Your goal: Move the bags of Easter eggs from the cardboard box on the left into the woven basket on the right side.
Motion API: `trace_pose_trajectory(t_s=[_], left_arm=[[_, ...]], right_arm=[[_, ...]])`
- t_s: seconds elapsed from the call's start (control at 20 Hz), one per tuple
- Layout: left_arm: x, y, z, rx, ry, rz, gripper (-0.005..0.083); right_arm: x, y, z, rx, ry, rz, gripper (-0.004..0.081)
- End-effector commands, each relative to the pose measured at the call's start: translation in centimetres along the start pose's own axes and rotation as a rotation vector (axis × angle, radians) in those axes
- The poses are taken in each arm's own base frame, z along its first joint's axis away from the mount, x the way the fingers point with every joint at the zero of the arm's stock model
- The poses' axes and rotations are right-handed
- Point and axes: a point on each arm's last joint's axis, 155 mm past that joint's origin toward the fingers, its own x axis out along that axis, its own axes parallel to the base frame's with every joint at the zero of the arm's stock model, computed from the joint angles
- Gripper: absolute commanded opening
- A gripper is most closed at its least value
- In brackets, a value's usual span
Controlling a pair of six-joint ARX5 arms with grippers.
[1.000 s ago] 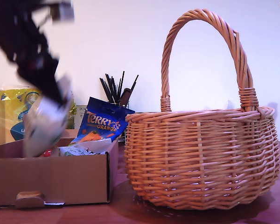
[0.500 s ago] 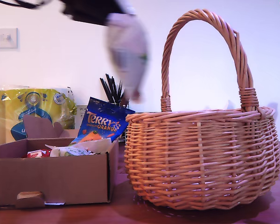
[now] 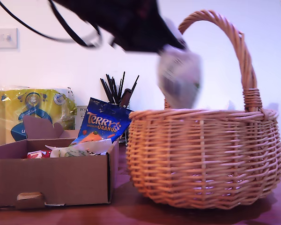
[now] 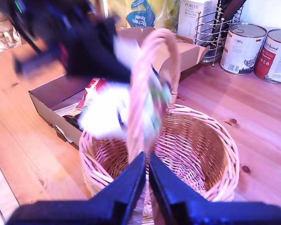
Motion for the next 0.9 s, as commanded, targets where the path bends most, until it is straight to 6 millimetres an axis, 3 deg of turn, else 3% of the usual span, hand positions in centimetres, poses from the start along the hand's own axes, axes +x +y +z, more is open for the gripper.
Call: trace_pose_trajectory(t_s=[0.0,0.35,0.4,0.5,0.55,0.75,0.85], left_arm=[[1.0,0.0,-0.2,-0.022,-0.018,-0.008,-0.0024],[2.9,0.1,-0.2,-0.039,-0.065,-0.009,-0.0007],[3.0,-0.1,-0.2,-0.037,-0.065,-0.012,0.0081],[3.0,-0.3,0.0,-0.032,-0.071,-0.017,0.0339],[3.0,-0.4,0.0,-0.032,-0.07,-0.018,0.0401],[3.1,-0.8,0.0,-0.031,-0.067,-0.028,0.0404],[3.0,-0.9,-0.4,-0.039,-0.049,-0.03,0.0319]], right_arm=[[-0.1,0.1,0.5,-0.013,-0.012,0.001,-0.0012],[-0.1,0.1,0.4,-0.013,-0.012,0.001,-0.0012],[-0.1,0.1,0.4,-0.013,-0.012,0.001,-0.0012],[-0.1,0.1,0.5,-0.013,-0.012,0.001,-0.0012],[-0.1,0.1,0.4,-0.013,-0.012,0.001,-0.0012],[-0.1,0.1,0.4,-0.013,-0.012,0.001,-0.0012],[-0.1,0.1,0.4,-0.012,-0.011,0.002,-0.0012]])
